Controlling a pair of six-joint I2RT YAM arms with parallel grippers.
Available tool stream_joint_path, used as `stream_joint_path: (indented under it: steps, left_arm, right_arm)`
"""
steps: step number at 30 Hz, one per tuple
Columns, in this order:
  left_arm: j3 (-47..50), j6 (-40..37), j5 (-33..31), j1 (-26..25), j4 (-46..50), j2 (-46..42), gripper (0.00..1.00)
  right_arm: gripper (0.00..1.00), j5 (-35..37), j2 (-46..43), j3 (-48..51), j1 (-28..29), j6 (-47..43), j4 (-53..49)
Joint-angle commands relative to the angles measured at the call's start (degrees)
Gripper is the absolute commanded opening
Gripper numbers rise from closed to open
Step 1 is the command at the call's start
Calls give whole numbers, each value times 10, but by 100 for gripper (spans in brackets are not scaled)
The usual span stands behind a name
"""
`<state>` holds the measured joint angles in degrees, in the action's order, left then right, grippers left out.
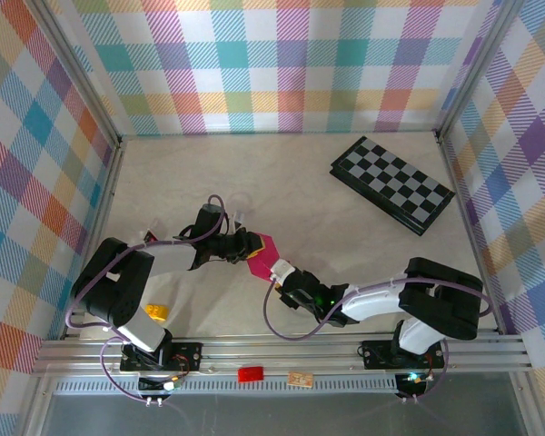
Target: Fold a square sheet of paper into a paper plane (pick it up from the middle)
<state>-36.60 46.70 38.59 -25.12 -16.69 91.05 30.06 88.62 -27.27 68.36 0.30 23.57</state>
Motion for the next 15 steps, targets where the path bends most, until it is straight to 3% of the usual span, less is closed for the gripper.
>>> stream_joint_path:
  steps: [1, 15]
  left_arm:
    - [-15, -7, 19, -4, -7, 0, 18]
    - [-10, -9, 19, -4, -7, 3, 17]
  right_arm:
    - [36, 13, 7, -7, 2, -6, 19]
    - [24, 13, 5, 0, 2, 6, 31]
